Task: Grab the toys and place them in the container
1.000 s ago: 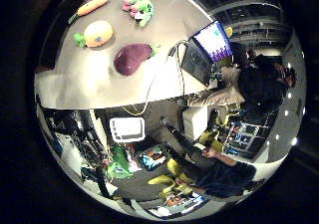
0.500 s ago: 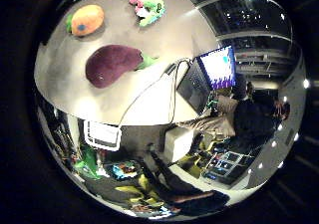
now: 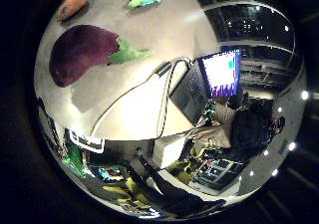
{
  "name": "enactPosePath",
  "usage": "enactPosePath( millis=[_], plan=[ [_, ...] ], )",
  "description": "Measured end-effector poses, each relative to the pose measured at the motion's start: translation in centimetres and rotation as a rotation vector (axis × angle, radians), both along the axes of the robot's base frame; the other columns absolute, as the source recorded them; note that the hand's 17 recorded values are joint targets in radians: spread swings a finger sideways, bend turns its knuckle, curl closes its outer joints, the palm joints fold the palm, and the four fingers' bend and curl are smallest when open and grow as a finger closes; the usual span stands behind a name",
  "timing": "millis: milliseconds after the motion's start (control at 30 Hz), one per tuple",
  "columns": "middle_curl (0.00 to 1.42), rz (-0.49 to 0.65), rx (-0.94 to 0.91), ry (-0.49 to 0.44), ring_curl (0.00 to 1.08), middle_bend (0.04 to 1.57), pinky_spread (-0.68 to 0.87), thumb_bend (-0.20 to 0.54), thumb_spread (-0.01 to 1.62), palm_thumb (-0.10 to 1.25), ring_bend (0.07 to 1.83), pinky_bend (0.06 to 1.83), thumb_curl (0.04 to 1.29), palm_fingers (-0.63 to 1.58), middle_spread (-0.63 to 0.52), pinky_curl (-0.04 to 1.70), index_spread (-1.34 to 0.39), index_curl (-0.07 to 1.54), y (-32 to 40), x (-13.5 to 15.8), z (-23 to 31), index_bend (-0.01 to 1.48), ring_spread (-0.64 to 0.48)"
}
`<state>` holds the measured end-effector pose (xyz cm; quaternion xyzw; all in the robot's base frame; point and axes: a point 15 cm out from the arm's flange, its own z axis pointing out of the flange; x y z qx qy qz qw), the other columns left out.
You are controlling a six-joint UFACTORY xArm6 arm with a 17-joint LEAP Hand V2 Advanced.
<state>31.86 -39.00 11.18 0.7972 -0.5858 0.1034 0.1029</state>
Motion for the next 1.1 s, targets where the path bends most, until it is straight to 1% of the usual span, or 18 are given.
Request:
enactPosePath(
  millis=[100, 267, 367, 467, 567, 633, 667, 700, 733, 767, 800, 833, 867, 933, 1000, 1033, 1067, 1100],
  plan=[
    [0.33, 0.006, 0.0, -0.007, 0.28, 0.2, 0.37, -0.022, 0.9, 0.89, 0.37, 0.53, 0.43, 0.02, 0.01, 0.31, -0.4, 0.23, -0.6, 0.9, -1.0, 0.14, 0.12],
    [0.33, 0.008, 0.011, -0.001, 0.28, 0.2, 0.37, -0.023, 0.88, 0.91, 0.39, 0.54, 0.45, 0.05, -0.01, 0.31, -0.39, 0.23, -1.0, 1.4, -2.3, 0.15, 0.1],
    [0.33, 0.009, 0.019, 0.004, 0.27, 0.21, 0.36, -0.022, 0.87, 0.93, 0.39, 0.53, 0.47, 0.08, -0.04, 0.3, -0.4, 0.23, -1.6, 2.2, -3.3, 0.16, 0.06],
    [0.33, 0.003, 0.012, -0.005, 0.27, 0.21, 0.35, -0.019, 0.86, 0.95, 0.38, 0.51, 0.48, 0.14, -0.07, 0.29, -0.42, 0.25, -2.7, 3.3, -3.6, 0.18, 0.03],
    [0.34, 0.008, 0.003, -0.006, 0.27, 0.25, 0.3, -0.023, 0.85, 0.97, 0.42, 0.45, 0.49, 0.33, -0.13, 0.27, -0.44, 0.28, -3.5, 4.0, -3.7, 0.21, -0.07],
    [0.36, 0.007, 0.005, -0.004, 0.27, 0.31, 0.21, -0.023, 0.85, 0.97, 0.48, 0.39, 0.5, 0.5, -0.19, 0.24, -0.46, 0.3, -3.5, 3.9, -3.9, 0.21, -0.17],
    [0.37, 0.005, 0.005, -0.004, 0.28, 0.37, 0.14, -0.026, 0.85, 0.97, 0.56, 0.37, 0.5, 0.64, -0.22, 0.22, -0.47, 0.31, -3.6, 3.8, -3.8, 0.19, -0.24],
    [0.38, 0.003, 0.003, -0.005, 0.3, 0.41, 0.04, -0.029, 0.84, 0.97, 0.65, 0.42, 0.5, 0.86, -0.25, 0.22, -0.49, 0.31, -3.9, 3.7, -3.7, 0.19, -0.28],
    [0.39, 0.005, 0.0, -0.005, 0.3, 0.45, -0.03, -0.035, 0.83, 0.95, 0.68, 0.42, 0.5, 0.96, -0.27, 0.2, -0.49, 0.3, -4.0, 3.6, -3.6, 0.19, -0.31],
    [0.41, 0.004, 0.0, -0.005, 0.33, 0.48, -0.17, -0.034, 0.82, 0.94, 0.72, 0.49, 0.5, 1.05, -0.28, 0.22, -0.5, 0.32, -4.1, 3.5, -3.6, 0.19, -0.34],
    [0.43, 0.002, -0.003, -0.006, 0.36, 0.52, -0.27, -0.039, 0.81, 0.93, 0.75, 0.56, 0.5, 1.14, -0.29, 0.25, -0.51, 0.34, -4.3, 3.4, -3.4, 0.19, -0.36],
    [0.46, -0.002, -0.005, -0.006, 0.38, 0.57, -0.4, -0.035, 0.81, 0.92, 0.79, 0.66, 0.49, 1.22, -0.29, 0.27, -0.52, 0.37, -4.5, 3.2, -3.3, 0.22, -0.36],
    [0.48, -0.002, -0.006, -0.006, 0.4, 0.62, -0.46, -0.038, 0.81, 0.9, 0.82, 0.7, 0.49, 1.27, -0.29, 0.29, -0.52, 0.4, -4.5, 3.1, -3.2, 0.25, -0.36],
    [0.52, -0.012, -0.01, -0.008, 0.43, 0.72, -0.52, -0.034, 0.81, 0.88, 0.88, 0.79, 0.49, 1.36, -0.28, 0.32, -0.51, 0.46, -5.1, 2.6, -3.0, 0.37, -0.33],
    [0.57, -0.017, -0.011, -0.006, 0.46, 0.83, -0.53, -0.032, 0.82, 0.87, 0.98, 0.87, 0.49, 1.38, -0.24, 0.37, -0.46, 0.56, -5.3, 2.3, -2.8, 0.57, -0.29],
    [0.58, -0.023, -0.011, -0.003, 0.48, 0.89, -0.51, -0.03, 0.83, 0.87, 1.04, 0.91, 0.48, 1.4, -0.22, 0.39, -0.43, 0.59, -5.5, 1.9, -2.7, 0.63, -0.26],
    [0.59, -0.026, -0.014, -0.005, 0.49, 0.91, -0.5, -0.029, 0.83, 0.87, 1.05, 0.92, 0.48, 1.41, -0.21, 0.4, -0.42, 0.6, -5.7, 1.8, -2.4, 0.66, -0.26],
    [0.6, -0.031, -0.021, -0.011, 0.5, 0.94, -0.48, -0.027, 0.84, 0.87, 1.08, 0.95, 0.49, 1.44, -0.2, 0.42, -0.4, 0.62, -5.9, 1.7, -1.8, 0.71, -0.25]
  ],
)
